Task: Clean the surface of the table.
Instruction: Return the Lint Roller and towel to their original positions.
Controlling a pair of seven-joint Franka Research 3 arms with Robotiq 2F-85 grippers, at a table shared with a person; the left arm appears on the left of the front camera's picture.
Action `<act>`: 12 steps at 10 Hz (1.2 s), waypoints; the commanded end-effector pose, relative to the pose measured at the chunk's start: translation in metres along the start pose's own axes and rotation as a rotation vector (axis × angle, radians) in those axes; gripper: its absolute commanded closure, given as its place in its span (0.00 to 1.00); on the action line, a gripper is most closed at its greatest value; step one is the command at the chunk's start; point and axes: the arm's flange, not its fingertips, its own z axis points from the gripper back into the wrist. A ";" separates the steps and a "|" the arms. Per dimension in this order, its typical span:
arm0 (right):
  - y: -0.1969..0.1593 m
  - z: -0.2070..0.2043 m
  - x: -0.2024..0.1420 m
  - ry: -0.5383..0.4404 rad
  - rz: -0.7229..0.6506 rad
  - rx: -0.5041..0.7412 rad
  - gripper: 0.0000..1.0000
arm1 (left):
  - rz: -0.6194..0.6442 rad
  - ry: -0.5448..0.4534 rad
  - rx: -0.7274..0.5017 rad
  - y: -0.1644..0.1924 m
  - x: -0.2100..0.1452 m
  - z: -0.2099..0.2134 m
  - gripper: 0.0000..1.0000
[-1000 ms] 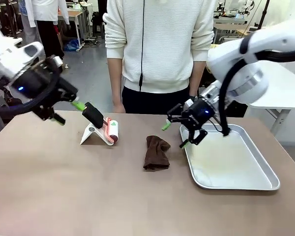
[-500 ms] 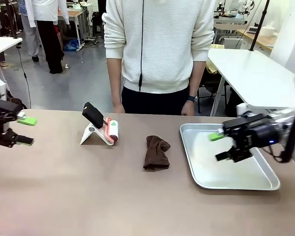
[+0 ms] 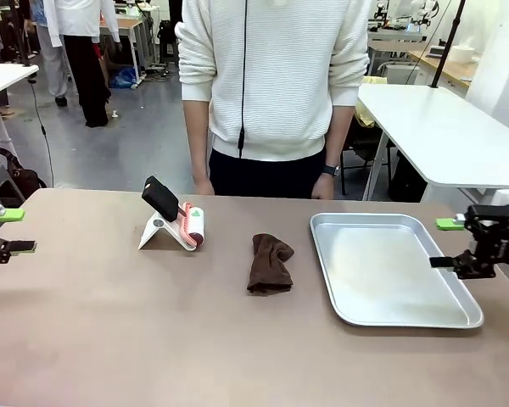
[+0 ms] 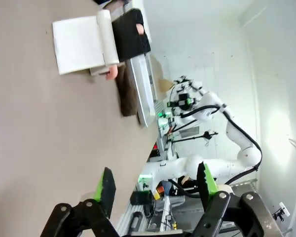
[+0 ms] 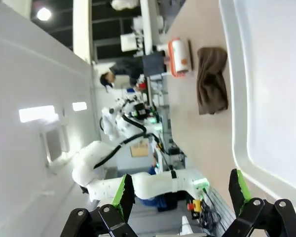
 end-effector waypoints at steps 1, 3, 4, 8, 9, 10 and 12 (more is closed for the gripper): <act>-0.019 0.000 -0.018 -0.097 0.063 0.100 0.00 | -0.002 -0.062 -0.114 0.021 0.004 0.004 0.14; -0.012 0.010 0.001 -0.045 0.006 0.032 0.00 | 0.000 -0.034 -0.043 0.015 -0.002 0.006 0.14; -0.012 0.010 0.001 -0.045 0.006 0.032 0.00 | 0.000 -0.034 -0.043 0.015 -0.002 0.006 0.14; -0.012 0.010 0.001 -0.045 0.006 0.032 0.00 | 0.000 -0.034 -0.043 0.015 -0.002 0.006 0.14; -0.012 0.010 0.001 -0.045 0.006 0.032 0.00 | 0.000 -0.034 -0.043 0.015 -0.002 0.006 0.14; -0.012 0.010 0.001 -0.045 0.006 0.032 0.00 | 0.000 -0.034 -0.043 0.015 -0.002 0.006 0.14; -0.012 0.010 0.001 -0.045 0.006 0.032 0.00 | 0.000 -0.034 -0.043 0.015 -0.002 0.006 0.14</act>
